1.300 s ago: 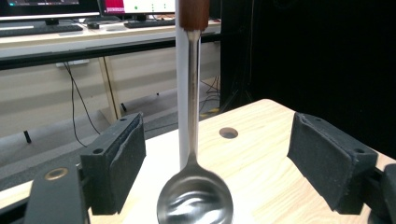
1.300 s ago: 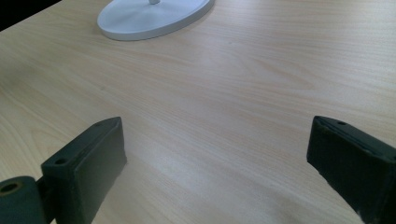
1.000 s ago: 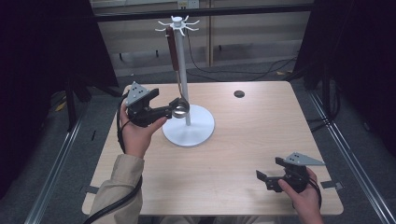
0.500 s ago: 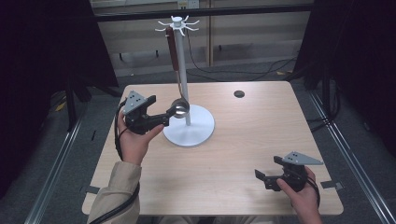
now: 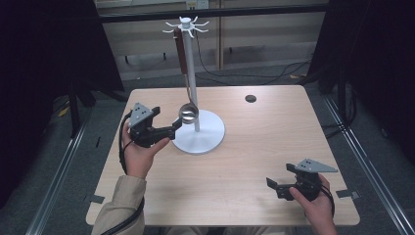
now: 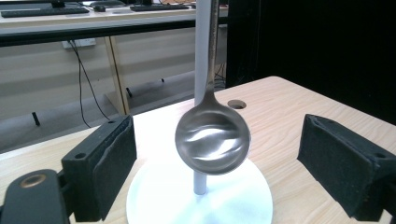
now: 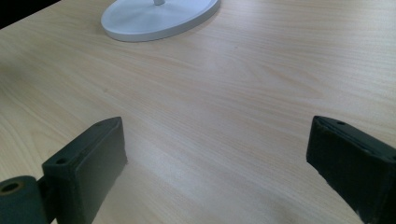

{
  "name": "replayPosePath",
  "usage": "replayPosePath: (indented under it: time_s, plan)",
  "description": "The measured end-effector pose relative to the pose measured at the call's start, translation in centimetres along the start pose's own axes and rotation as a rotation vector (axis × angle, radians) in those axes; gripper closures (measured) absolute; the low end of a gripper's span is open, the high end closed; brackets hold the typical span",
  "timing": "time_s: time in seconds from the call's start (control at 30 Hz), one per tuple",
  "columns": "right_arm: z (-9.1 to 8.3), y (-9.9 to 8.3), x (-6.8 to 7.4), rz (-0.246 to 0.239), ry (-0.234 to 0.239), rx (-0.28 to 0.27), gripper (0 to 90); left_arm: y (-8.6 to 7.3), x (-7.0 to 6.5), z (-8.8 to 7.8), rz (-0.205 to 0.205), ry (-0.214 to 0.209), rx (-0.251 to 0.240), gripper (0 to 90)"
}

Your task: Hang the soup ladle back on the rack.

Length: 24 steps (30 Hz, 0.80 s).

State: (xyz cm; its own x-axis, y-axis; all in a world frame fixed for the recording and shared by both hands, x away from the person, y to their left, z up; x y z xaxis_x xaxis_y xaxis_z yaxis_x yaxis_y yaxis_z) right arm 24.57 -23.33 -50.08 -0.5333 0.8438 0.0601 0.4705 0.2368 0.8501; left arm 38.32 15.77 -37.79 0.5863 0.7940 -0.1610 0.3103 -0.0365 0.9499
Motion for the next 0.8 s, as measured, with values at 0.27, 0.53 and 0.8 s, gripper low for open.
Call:
replayPosePath:
  time_s: [0.27,0.53,0.8]
  plan:
    - [0.0,0.0,0.0,-0.001,-0.001,-0.001,4.4,-1.2,0.3,0.0,-0.018,0.006,0.010,8.8]
    - [0.0,0.0,-0.1,0.000,-0.003,0.000,4.4,-2.4,0.5,-0.2,-0.023,0.003,0.022,8.1]
    - [0.1,0.0,0.0,-0.002,-0.001,0.000,4.4,-3.7,1.0,-0.4,-0.039,0.006,0.032,7.9]
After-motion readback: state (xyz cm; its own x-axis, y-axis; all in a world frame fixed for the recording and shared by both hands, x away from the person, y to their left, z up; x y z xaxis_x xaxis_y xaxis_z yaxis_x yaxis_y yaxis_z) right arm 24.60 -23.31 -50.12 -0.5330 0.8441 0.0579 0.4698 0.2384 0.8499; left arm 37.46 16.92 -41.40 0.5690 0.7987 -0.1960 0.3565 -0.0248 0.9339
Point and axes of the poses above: each handheld gripper's, and its own axes: z roughly forward along the jaws, y roughly out of its top, x roughly to its left, the point moved 4 cm from there along z, roughly forward along the jaws, and after that the axes turned 8 degrees about -z, right-handed, at the moved point
